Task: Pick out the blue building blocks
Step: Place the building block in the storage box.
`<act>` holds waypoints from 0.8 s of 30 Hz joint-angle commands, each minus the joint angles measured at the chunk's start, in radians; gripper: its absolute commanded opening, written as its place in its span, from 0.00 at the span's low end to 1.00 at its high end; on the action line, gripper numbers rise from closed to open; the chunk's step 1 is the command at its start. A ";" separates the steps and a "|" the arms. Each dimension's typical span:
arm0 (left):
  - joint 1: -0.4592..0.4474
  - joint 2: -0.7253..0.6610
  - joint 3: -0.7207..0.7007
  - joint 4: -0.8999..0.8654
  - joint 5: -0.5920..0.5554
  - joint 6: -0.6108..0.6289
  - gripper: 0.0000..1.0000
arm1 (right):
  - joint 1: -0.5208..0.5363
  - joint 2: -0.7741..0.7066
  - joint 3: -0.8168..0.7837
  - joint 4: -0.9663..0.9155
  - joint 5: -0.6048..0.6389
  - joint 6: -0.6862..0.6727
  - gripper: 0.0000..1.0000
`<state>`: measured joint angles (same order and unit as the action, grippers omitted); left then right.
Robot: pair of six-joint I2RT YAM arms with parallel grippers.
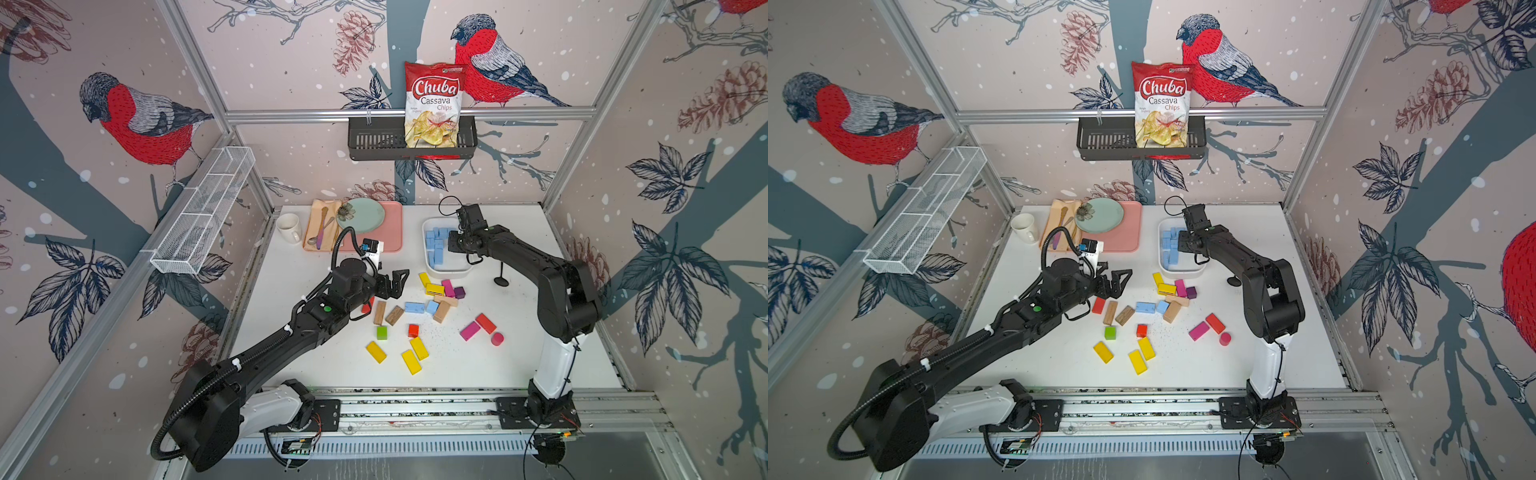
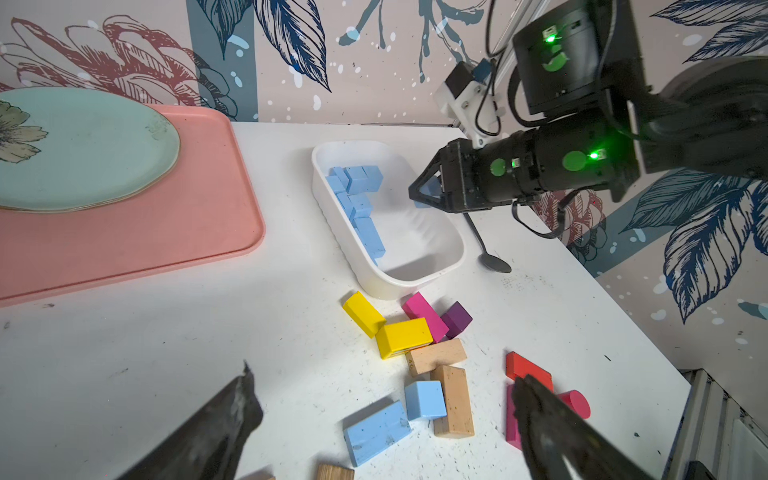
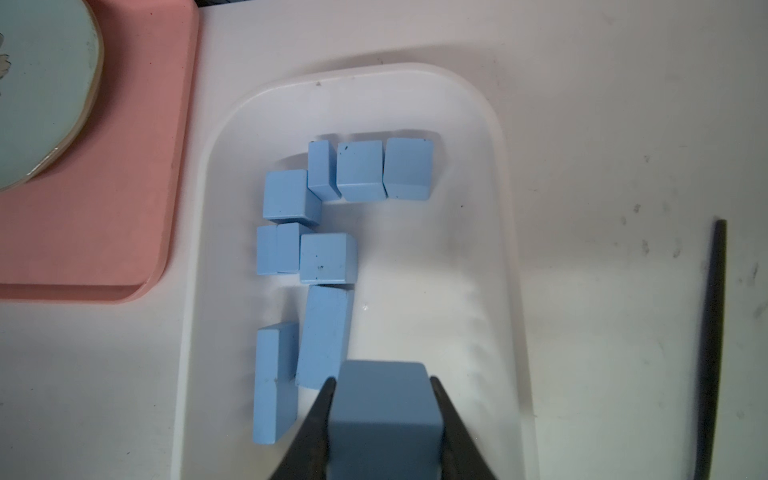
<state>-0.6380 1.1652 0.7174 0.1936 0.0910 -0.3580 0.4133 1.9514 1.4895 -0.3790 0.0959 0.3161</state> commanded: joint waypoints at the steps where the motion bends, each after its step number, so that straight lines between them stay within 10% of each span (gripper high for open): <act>1: 0.001 -0.009 -0.009 0.067 0.062 0.032 0.99 | -0.006 0.057 0.054 -0.024 -0.004 -0.026 0.07; 24: 0.001 -0.028 -0.027 0.094 0.151 0.061 0.99 | -0.024 0.338 0.313 -0.103 -0.012 -0.040 0.15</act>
<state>-0.6380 1.1389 0.6930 0.2413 0.2371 -0.2958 0.3897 2.2742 1.7828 -0.4606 0.0929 0.2871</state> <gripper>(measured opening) 0.990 0.324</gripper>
